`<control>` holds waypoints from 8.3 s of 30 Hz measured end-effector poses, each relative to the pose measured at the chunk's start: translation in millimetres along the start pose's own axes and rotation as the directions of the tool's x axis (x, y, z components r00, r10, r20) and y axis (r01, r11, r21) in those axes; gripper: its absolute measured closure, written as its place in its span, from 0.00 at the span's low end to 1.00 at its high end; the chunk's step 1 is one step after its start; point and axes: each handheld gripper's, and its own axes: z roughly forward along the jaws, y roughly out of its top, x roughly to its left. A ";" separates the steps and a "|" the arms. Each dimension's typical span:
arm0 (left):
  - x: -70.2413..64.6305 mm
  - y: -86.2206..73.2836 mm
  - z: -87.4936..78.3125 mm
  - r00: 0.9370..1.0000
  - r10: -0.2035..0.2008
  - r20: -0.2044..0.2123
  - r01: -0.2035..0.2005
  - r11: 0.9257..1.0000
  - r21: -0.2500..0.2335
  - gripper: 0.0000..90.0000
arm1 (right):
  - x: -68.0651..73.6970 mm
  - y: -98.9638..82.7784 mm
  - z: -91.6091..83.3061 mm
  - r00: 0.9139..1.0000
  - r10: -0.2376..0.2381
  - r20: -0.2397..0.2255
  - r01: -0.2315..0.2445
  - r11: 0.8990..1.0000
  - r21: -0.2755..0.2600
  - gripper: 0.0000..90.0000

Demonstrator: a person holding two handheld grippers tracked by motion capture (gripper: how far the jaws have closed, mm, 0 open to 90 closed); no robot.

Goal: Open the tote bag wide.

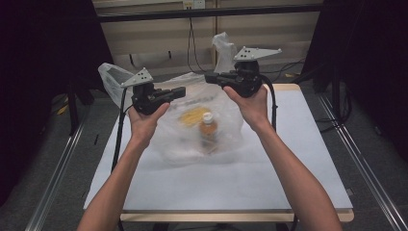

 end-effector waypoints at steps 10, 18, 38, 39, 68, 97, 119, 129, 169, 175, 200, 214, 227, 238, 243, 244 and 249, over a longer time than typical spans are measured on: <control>-8.1 -12.0 16.2 0.999 -0.001 0.044 -0.001 0.998 0.061 1.00 | 2.3 0.4 18.6 1.000 -0.016 0.011 0.016 0.999 0.042 1.00; -13.4 -19.4 25.6 0.996 0.021 0.091 -0.029 0.995 0.093 1.00 | -4.5 -25.2 29.4 0.999 0.031 0.013 -0.032 0.994 0.103 1.00; -17.7 -20.9 37.7 0.994 0.001 0.106 -0.011 0.996 0.092 1.00 | -12.8 -98.0 12.1 0.995 0.098 0.021 -0.100 0.968 0.231 1.00; -18.4 -21.3 39.2 0.994 -0.001 0.112 -0.008 0.996 0.086 1.00 | -12.8 -98.0 12.1 0.995 0.098 0.021 -0.100 0.968 0.231 1.00; 12.3 -87.0 48.2 0.996 -0.068 0.053 0.055 0.974 0.219 1.00 | -10.6 -148.3 1.1 0.992 0.120 -0.032 -0.105 0.948 0.301 1.00; 19.9 -164.2 71.5 0.996 -0.067 0.056 0.030 0.863 0.504 1.00 | -44.0 -230.3 22.9 0.972 0.220 0.086 -0.235 0.851 0.471 1.00; -9.8 -111.6 9.7 0.989 -0.024 0.146 -0.013 0.969 0.247 1.00 | -25.5 -163.6 -28.8 0.983 0.182 0.013 -0.181 0.962 0.202 1.00; 15.9 -65.2 -4.7 0.996 0.017 0.091 -0.032 0.985 0.171 1.00 | -22.8 -111.2 -22.7 0.993 0.121 -0.009 -0.118 0.981 0.154 1.00; 31.0 -147.4 78.5 0.995 0.079 0.064 -0.102 0.780 0.617 1.00 | -50.3 -204.1 45.0 0.999 0.044 0.013 -0.041 0.743 0.668 1.00; 30.8 -148.8 71.0 0.997 0.078 0.017 -0.071 0.777 0.625 1.00 | -60.5 -207.5 17.7 0.998 0.058 0.031 -0.064 0.727 0.683 1.00; 57.3 -152.9 19.9 0.990 0.130 -0.047 -0.067 0.745 0.663 1.00 | -50.0 -209.0 -39.3 0.999 -0.040 -0.027 0.046 0.608 0.792 1.00; 38.3 -142.8 -13.9 0.998 0.048 0.048 -0.065 0.878 0.474 1.00 | -52.0 -205.9 -54.3 0.999 0.037 0.017 -0.040 0.792 0.610 1.00; 11.3 -113.6 -40.3 0.993 0.027 0.118 -0.060 0.956 0.288 1.00 | -40.0 -167.2 -53.1 0.997 0.074 -0.032 -0.054 0.906 0.420 1.00; 23.7 -120.6 -28.5 0.996 -0.029 0.088 0.001 0.953 0.303 1.00 | -36.7 -150.5 -35.3 0.998 0.054 -0.022 -0.041 0.924 0.380 1.00; 29.7 -132.8 -33.8 0.998 -0.030 0.062 0.006 0.936 0.352 1.00 | -40.8 -150.5 -28.7 0.999 0.053 -0.003 -0.048 0.921 0.387 1.00; 30.1 -135.3 -36.2 0.997 -0.037 0.069 0.010 0.934 0.356 1.00 | -41.8 -151.2 -28.2 0.999 0.054 0.002 -0.050 0.919 0.391 1.00; 22.6 -143.4 -44.3 0.998 -0.003 0.061 -0.023 0.913 0.408 1.00 | -46.6 -155.0 -27.1 0.998 0.063 0.023 -0.066 0.912 0.405 1.00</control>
